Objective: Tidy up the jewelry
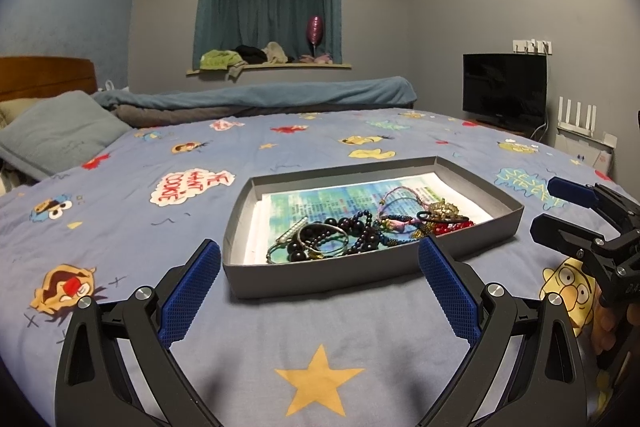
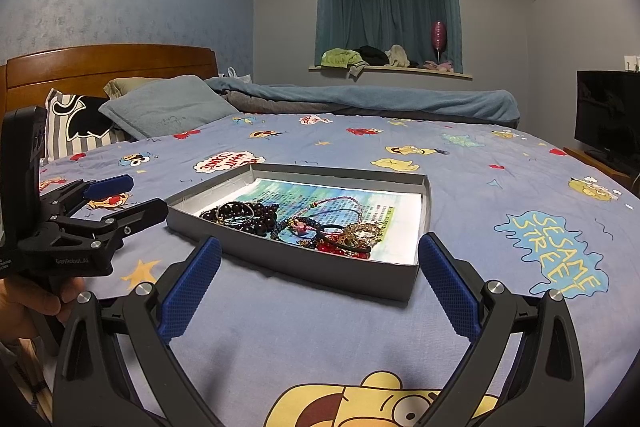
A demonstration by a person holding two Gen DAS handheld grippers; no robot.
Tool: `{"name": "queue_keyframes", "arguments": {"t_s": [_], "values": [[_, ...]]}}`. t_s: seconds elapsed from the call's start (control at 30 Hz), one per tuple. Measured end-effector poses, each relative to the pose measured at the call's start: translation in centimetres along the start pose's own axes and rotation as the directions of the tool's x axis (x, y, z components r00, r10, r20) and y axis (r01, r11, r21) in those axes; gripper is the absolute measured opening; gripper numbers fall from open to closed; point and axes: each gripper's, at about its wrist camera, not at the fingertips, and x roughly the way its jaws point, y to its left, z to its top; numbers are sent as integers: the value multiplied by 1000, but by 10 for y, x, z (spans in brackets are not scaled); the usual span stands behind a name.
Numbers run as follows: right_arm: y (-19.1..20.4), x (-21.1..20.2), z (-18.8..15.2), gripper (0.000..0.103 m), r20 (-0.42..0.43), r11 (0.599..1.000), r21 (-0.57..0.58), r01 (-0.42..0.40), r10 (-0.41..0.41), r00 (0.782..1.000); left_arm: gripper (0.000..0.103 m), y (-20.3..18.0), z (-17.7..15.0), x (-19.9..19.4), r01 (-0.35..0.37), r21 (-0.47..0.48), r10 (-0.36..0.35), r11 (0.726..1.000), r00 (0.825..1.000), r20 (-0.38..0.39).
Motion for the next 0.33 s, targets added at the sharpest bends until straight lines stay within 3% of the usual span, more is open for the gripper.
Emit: {"name": "queue_keyframes", "arguments": {"t_s": [0.33], "values": [[-1,1,1,97,1,1000,2,-1,1,1000,98,1,3,5,-6,3,6,1000,1000,-14]]}}
